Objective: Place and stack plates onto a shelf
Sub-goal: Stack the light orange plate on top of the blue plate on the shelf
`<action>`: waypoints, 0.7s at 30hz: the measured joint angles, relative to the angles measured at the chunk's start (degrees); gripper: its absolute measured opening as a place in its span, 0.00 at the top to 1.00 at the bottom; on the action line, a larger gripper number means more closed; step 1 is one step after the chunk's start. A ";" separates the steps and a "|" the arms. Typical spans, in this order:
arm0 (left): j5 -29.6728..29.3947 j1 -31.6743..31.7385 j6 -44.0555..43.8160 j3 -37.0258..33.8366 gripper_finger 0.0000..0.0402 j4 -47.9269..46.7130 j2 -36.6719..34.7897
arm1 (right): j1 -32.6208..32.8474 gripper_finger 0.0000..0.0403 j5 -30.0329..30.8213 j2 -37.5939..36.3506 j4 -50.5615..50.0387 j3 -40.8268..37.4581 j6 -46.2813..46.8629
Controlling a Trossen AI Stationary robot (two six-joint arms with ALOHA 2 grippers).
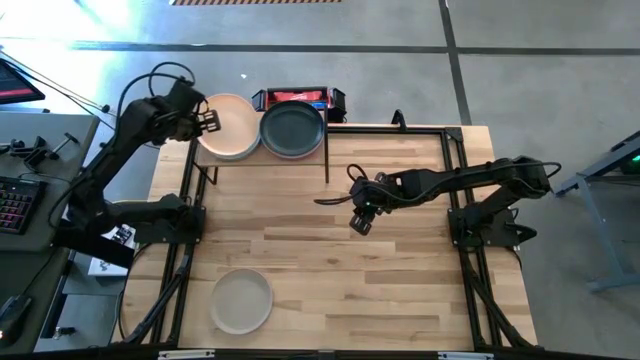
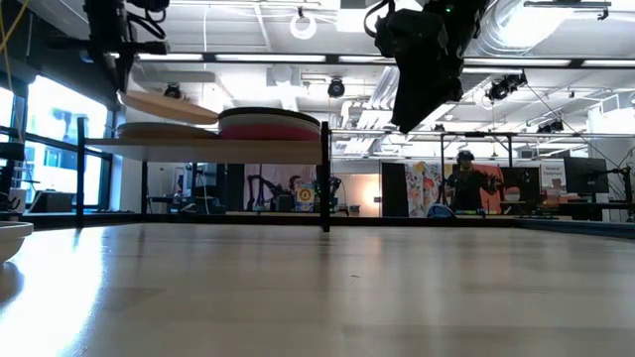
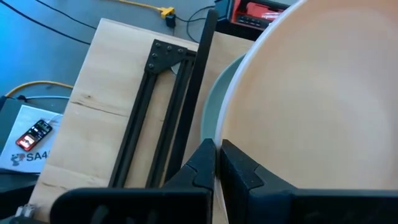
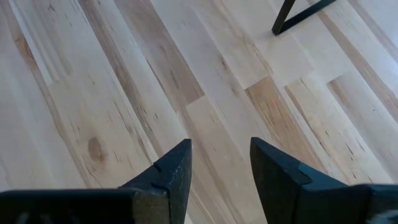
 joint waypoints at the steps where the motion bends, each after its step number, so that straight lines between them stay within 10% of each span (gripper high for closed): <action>1: 0.16 0.00 -0.15 0.00 1.00 0.02 0.21 | 0.01 0.65 -0.02 0.00 0.00 0.00 0.02; 21: 4.15 -0.02 2.85 -0.02 0.84 -1.28 4.38 | 0.01 0.65 -0.98 0.02 -0.24 0.00 0.10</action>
